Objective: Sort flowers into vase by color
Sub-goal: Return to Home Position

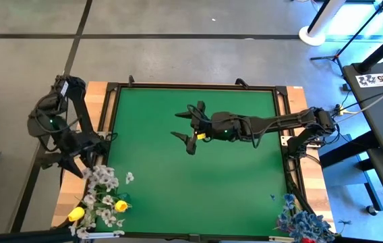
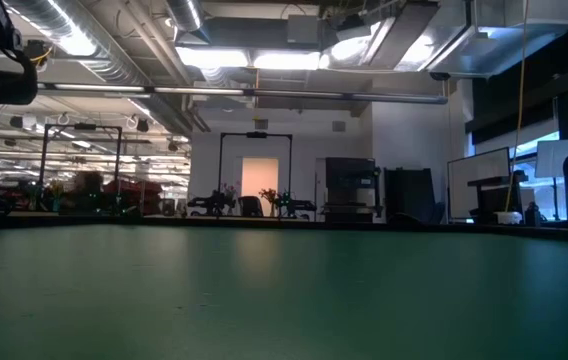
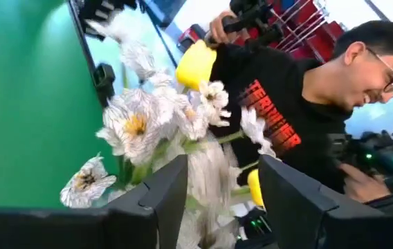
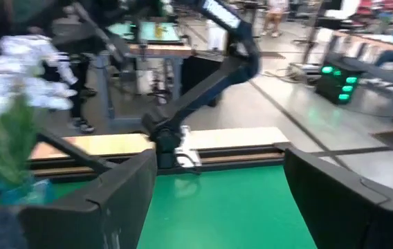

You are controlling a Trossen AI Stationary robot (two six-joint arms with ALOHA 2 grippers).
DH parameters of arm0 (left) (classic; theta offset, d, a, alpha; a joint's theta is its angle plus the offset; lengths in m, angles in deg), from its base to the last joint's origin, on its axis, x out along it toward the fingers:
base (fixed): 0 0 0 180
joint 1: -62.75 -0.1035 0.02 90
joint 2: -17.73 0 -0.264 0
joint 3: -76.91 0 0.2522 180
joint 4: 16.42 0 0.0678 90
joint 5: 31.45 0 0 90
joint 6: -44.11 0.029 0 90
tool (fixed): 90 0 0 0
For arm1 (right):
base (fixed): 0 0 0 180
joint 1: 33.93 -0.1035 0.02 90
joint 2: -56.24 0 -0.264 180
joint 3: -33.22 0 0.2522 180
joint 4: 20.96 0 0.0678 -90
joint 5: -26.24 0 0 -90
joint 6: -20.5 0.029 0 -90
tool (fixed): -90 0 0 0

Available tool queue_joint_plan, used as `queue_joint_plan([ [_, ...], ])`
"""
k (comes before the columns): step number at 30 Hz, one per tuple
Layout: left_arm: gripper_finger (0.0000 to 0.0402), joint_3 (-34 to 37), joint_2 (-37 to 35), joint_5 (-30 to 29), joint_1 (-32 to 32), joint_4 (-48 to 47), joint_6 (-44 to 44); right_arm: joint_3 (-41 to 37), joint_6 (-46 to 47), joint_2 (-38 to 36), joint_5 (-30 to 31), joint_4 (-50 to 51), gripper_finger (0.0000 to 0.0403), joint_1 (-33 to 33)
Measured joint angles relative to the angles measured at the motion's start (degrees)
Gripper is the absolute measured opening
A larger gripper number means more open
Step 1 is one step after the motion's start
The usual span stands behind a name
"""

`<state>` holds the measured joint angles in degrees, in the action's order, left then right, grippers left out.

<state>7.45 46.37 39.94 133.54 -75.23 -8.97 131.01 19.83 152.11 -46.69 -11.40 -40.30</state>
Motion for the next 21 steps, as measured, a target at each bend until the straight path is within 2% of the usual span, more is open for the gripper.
queue_joint_plan([
  [3,0.0172,-0.4,0.1,-0.4,0.0,-0.5,1.2,0.0,-0.3,0.0,1.9,-0.1,0.0315,-0.3],
  [6,0.0172,-0.4,-0.4,-2.4,0.0,-0.6,4.7,0.0,-0.4,-0.2,0.3,-1.1,0.0315,-0.4],
  [9,0.0172,-1.8,-2.0,-7.2,0.0,-1.6,9.5,0.0,-1.5,-0.6,-3.8,-3.5,0.0315,0.1],
  [11,0.0171,-2.8,-3.2,-11.0,0.0,-1.3,10.2,0.0,-2.6,-0.6,-4.5,-5.0,0.0315,0.4],
  [15,0.0159,-1.8,-3.9,-13.5,0.0,-1.2,3.2,0.0,-1.4,-0.6,4.5,-9.3,0.0314,-0.2],
  [16,0.0154,-1.4,-3.8,-13.8,0.0,-1.2,0.6,0.0,-2.2,-0.8,5.0,-9.2,0.0314,-0.6],
  [18,0.0142,-1.1,-3.7,-16.3,0.0,-1.0,-1.3,-1.1,-5.2,-1.6,3.5,-9.4,0.0314,-2.0],
  [21,0.0125,-1.0,-3.3,-24.8,0.0,-0.9,2.7,-4.4,-6.7,-3.1,-4.0,-13.5,0.0314,-3.6],
])
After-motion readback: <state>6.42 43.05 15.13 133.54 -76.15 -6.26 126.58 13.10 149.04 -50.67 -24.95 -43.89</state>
